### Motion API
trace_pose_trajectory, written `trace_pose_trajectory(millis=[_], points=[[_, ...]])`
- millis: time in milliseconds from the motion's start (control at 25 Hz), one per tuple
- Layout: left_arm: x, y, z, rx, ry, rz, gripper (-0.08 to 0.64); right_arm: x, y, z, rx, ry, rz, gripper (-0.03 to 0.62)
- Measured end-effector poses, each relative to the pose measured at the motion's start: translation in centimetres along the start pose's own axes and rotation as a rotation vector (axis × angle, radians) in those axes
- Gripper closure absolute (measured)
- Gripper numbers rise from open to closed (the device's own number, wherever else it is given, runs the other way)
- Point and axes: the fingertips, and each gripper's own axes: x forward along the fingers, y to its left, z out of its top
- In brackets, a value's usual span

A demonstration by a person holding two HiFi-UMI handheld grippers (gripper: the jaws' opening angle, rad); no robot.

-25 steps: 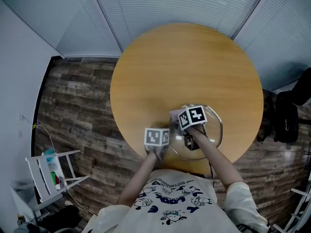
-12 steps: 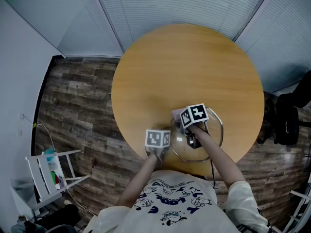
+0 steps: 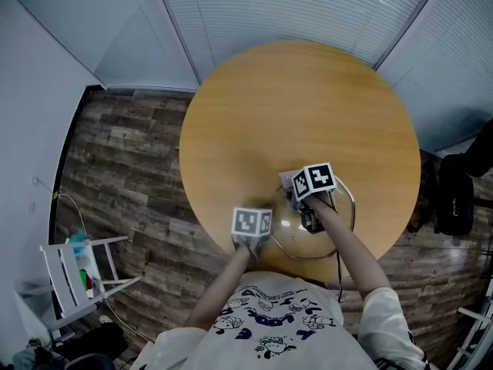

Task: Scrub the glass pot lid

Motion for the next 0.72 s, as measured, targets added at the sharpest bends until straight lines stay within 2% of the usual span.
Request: trace_pose_trajectory(millis=[720], points=[[0.3, -0.3, 0.1, 0.007, 0.004, 0.0, 0.502, -0.7, -2.3, 1.3, 0.034, 0.001, -0.031, 0.517]])
